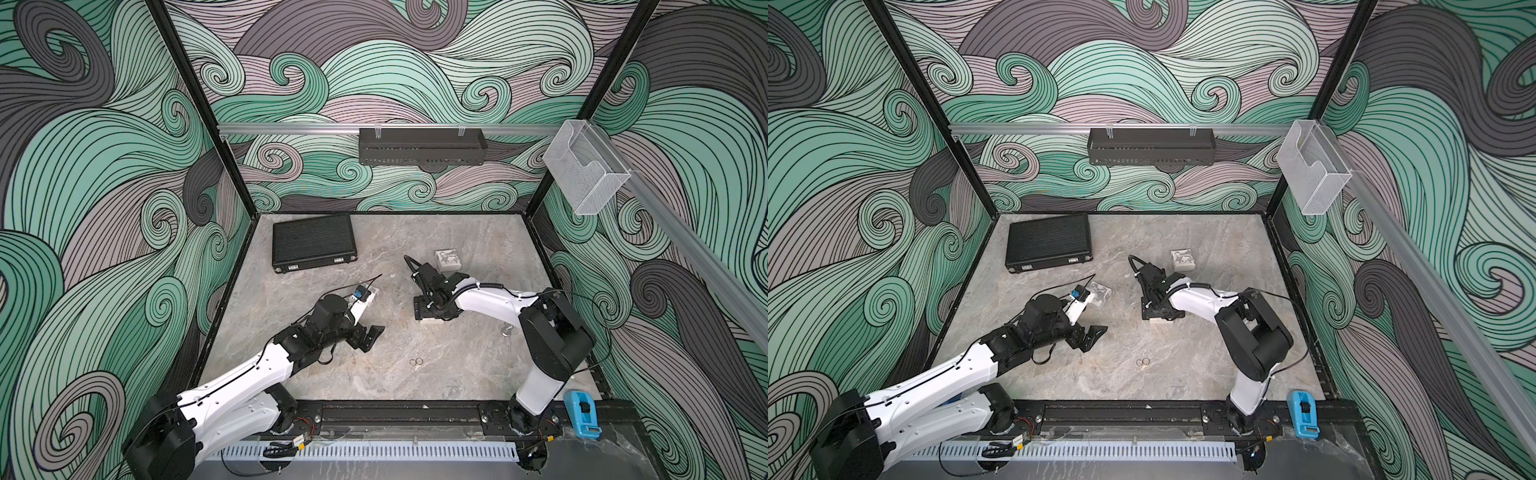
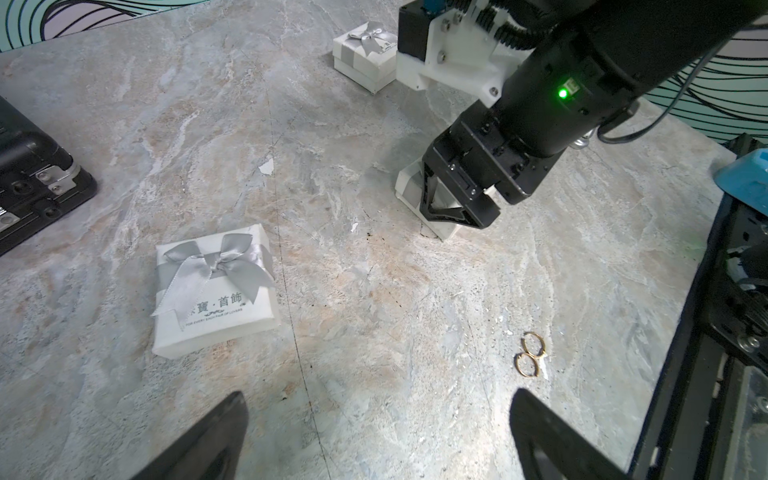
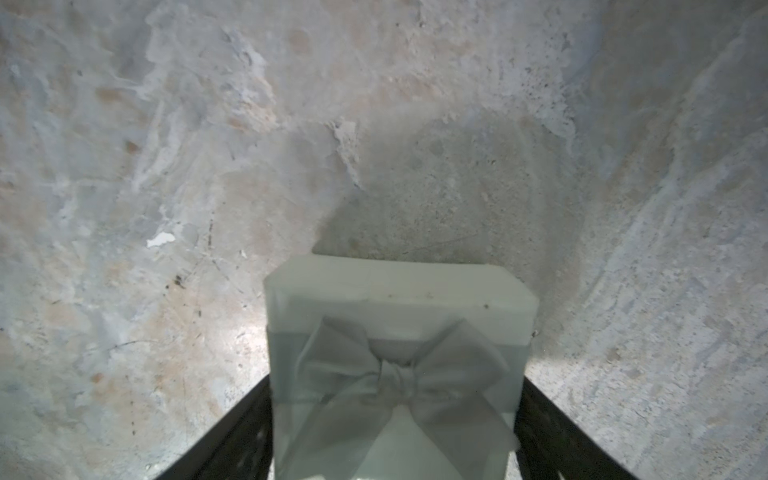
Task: Take the rings out of the lift-off lid box
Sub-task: Pick up the jewelry box from the center of the board.
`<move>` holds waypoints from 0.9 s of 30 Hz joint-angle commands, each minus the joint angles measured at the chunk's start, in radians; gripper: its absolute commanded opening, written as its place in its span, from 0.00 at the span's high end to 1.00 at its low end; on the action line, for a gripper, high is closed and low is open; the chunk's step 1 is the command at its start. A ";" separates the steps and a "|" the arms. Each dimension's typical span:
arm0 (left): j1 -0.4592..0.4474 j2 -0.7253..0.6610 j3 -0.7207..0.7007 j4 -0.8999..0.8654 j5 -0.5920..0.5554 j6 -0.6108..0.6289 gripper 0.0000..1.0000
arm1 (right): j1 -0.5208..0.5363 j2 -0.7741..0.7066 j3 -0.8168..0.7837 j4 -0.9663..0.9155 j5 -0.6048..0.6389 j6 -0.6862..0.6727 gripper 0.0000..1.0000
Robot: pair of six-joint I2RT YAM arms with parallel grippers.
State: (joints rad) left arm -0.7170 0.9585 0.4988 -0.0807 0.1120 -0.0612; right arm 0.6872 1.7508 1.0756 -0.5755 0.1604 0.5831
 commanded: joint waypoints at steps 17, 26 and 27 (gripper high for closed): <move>-0.009 0.076 0.046 0.093 -0.041 0.119 0.01 | -0.041 -0.206 -0.044 0.005 -0.121 -0.075 0.30; -0.009 0.224 0.114 0.233 0.143 0.293 0.01 | -0.238 -0.478 -0.167 0.154 -0.637 -0.071 0.31; -0.009 0.242 0.122 0.243 0.174 0.313 0.01 | -0.262 -0.494 -0.182 0.187 -0.709 -0.056 0.31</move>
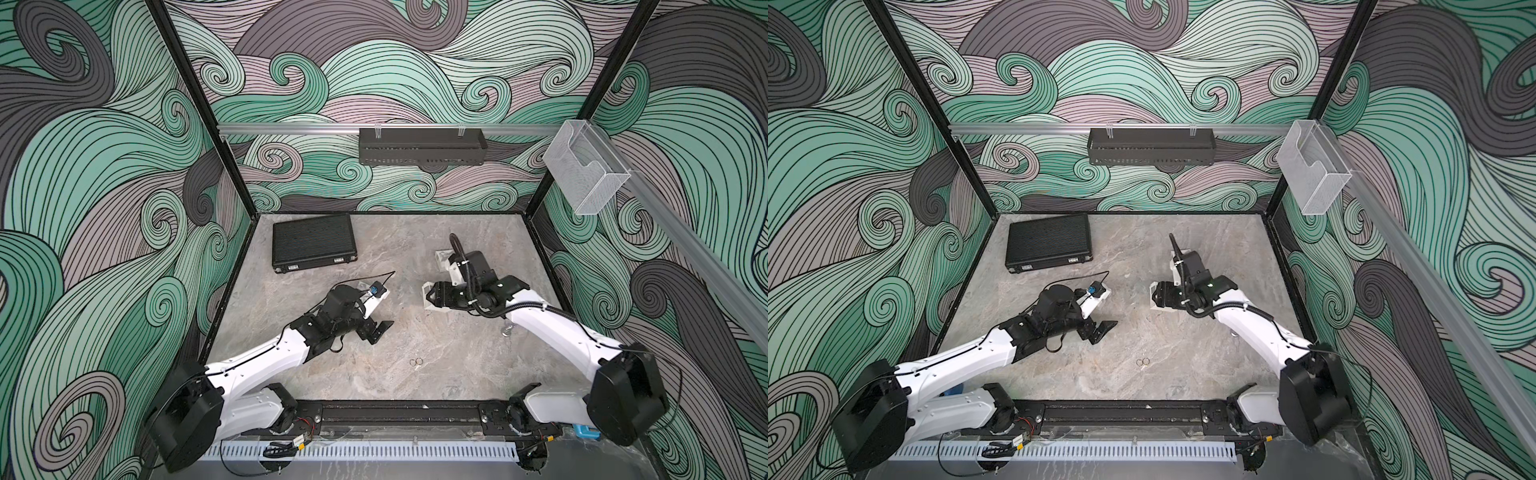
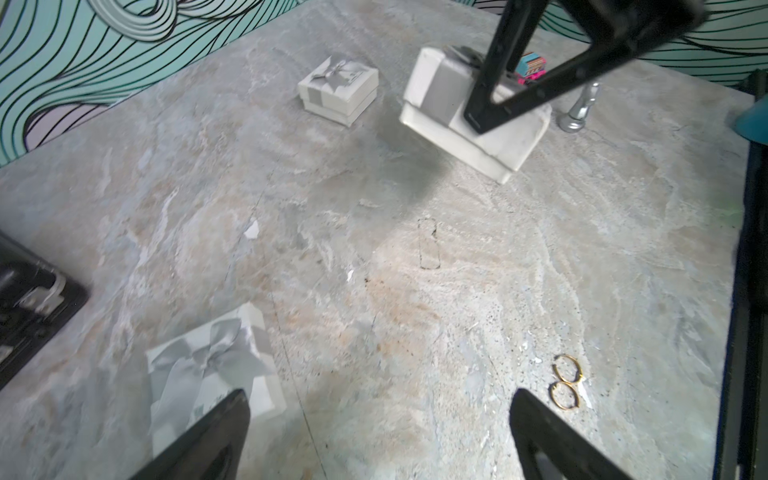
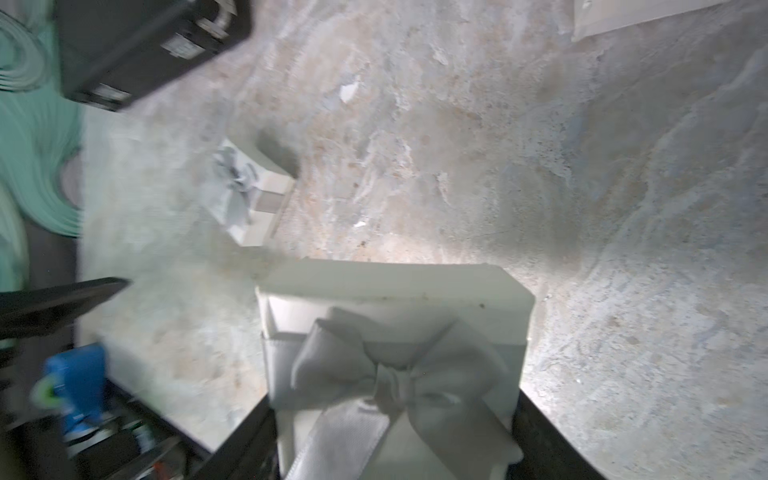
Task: Take the rings out of the lift-off lid box
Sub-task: Pick up the jewelry box from the center of the board, then open the lid on the jewelry box.
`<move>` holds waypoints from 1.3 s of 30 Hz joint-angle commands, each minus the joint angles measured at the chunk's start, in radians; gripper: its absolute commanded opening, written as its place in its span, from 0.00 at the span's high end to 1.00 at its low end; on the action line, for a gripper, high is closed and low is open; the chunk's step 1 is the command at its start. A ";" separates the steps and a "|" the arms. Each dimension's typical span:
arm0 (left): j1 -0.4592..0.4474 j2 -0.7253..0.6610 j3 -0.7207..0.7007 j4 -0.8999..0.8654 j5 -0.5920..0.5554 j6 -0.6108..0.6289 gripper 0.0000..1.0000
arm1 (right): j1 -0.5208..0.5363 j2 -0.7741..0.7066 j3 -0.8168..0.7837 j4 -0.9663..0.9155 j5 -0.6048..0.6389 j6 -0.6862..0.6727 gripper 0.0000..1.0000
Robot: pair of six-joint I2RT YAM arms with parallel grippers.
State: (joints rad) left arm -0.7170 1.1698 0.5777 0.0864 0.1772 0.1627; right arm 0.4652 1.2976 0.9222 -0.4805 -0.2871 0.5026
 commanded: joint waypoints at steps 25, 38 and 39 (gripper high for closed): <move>-0.009 0.105 0.104 0.253 0.292 0.166 0.15 | -0.120 0.022 -0.131 0.510 -0.860 0.258 0.31; -0.009 0.093 0.120 0.275 0.304 0.154 0.14 | -0.089 0.038 -0.132 0.496 -0.851 0.239 0.30; -0.009 0.093 0.120 0.280 0.310 0.151 0.14 | -0.086 0.040 -0.132 0.498 -0.850 0.240 0.30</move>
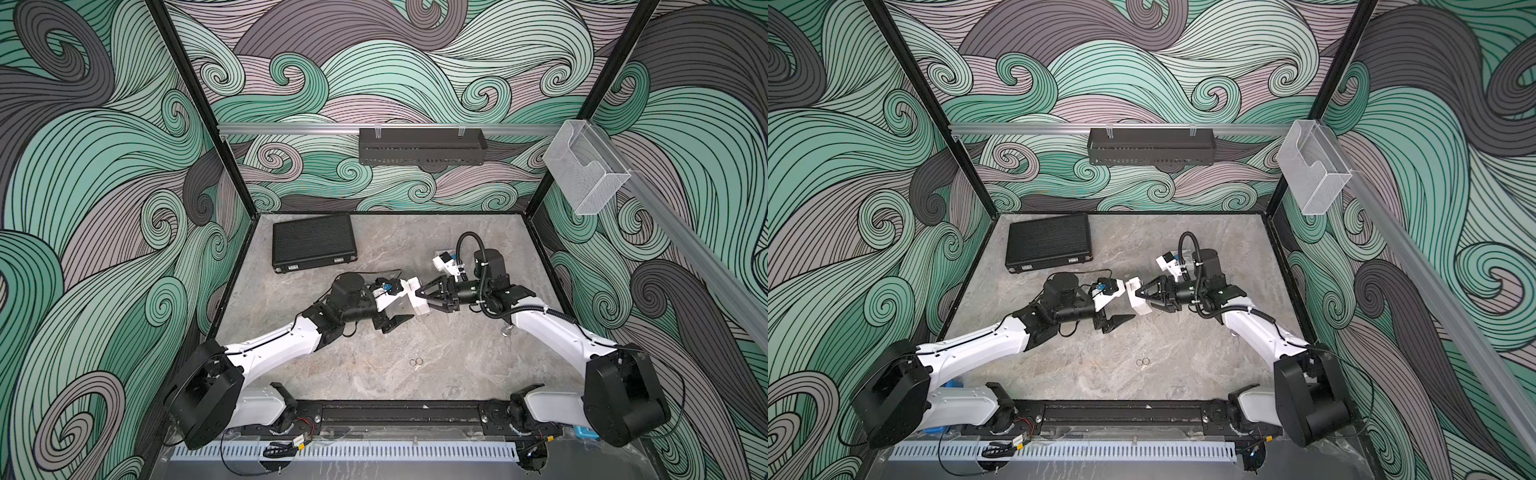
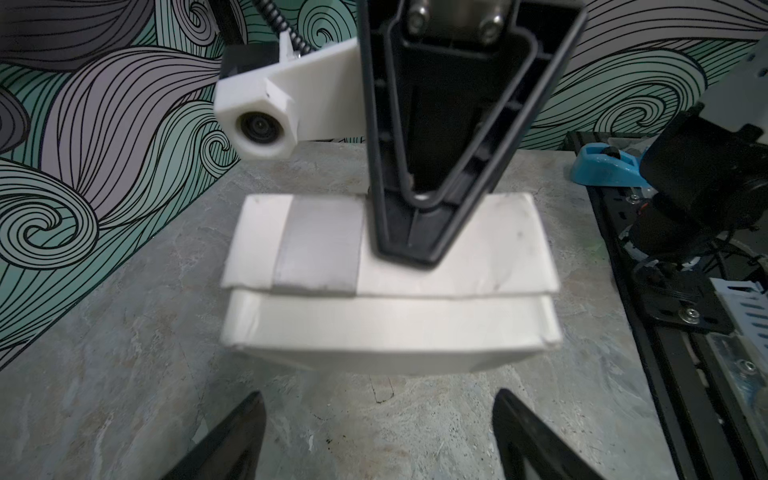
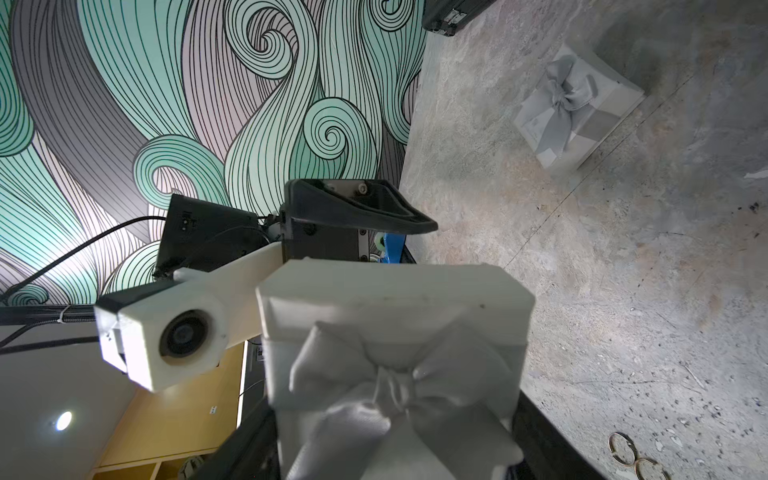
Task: Take the rings out of the lift-off lid box
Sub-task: Open the lid on the jewelry box.
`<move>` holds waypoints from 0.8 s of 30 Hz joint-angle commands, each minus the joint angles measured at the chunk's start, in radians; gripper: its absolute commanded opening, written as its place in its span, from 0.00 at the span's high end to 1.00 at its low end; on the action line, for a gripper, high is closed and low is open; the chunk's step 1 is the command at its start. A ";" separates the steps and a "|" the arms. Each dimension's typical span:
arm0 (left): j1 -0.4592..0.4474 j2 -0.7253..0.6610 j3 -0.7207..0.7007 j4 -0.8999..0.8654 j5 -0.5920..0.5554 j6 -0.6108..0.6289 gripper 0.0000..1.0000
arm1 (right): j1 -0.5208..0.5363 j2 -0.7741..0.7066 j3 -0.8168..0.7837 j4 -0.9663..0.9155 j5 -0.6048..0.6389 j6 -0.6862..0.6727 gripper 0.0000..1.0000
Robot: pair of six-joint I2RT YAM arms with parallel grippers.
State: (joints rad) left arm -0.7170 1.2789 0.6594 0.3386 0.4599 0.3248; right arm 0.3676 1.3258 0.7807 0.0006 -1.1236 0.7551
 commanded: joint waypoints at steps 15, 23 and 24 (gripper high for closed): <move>-0.009 -0.007 0.037 0.062 0.045 -0.056 0.23 | 0.027 0.015 0.008 0.034 0.004 -0.011 0.30; -0.009 0.000 0.042 0.063 0.051 -0.066 0.30 | 0.026 0.010 0.009 0.037 0.010 -0.016 0.30; -0.009 0.002 0.041 0.064 0.052 -0.066 0.32 | 0.027 0.010 0.009 0.038 0.010 -0.016 0.30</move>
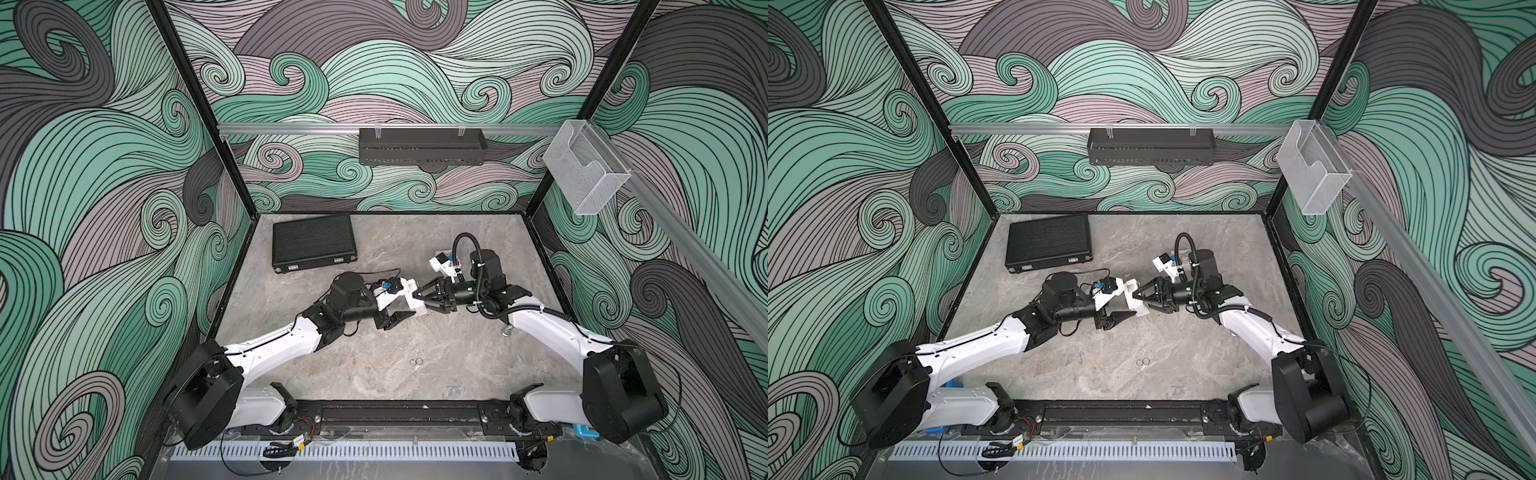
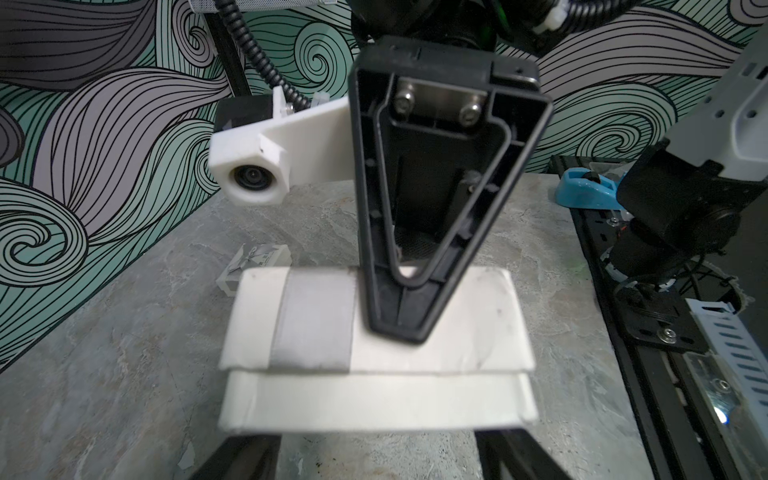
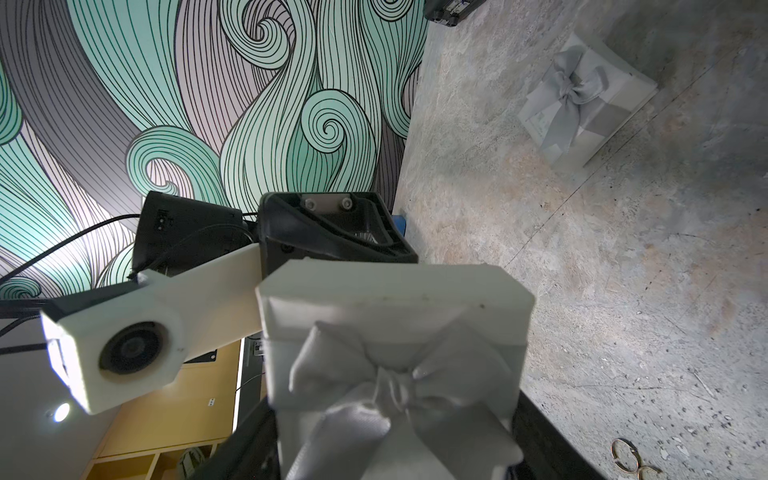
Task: Take the rings out of the lift-off lid box
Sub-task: Open the lid on the jewelry box.
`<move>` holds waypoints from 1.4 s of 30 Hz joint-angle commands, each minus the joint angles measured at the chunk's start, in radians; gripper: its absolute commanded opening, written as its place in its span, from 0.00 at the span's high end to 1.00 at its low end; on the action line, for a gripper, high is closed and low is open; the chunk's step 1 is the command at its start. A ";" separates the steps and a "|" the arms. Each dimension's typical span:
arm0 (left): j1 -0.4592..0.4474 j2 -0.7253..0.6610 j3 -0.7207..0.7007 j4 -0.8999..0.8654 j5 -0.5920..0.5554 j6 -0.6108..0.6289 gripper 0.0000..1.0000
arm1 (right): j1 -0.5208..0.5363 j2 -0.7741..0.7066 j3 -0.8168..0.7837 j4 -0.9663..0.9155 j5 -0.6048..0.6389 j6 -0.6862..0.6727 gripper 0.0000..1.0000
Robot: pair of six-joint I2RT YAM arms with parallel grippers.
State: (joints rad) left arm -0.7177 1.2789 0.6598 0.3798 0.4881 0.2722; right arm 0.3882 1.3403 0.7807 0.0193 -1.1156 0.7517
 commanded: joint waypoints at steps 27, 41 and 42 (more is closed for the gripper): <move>-0.008 -0.010 0.041 -0.008 0.003 -0.008 0.40 | -0.056 -0.073 0.029 -0.084 -0.006 -0.080 0.28; -0.008 -0.017 0.037 -0.021 -0.013 -0.005 0.41 | -0.102 -0.149 0.028 -0.178 0.004 -0.130 0.28; -0.008 -0.018 0.037 -0.021 -0.013 -0.005 0.41 | -0.108 -0.158 0.028 -0.193 0.006 -0.137 0.28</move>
State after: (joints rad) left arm -0.7288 1.2789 0.6727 0.3725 0.4793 0.2691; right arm 0.2928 1.2156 0.7849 -0.1345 -1.1114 0.6533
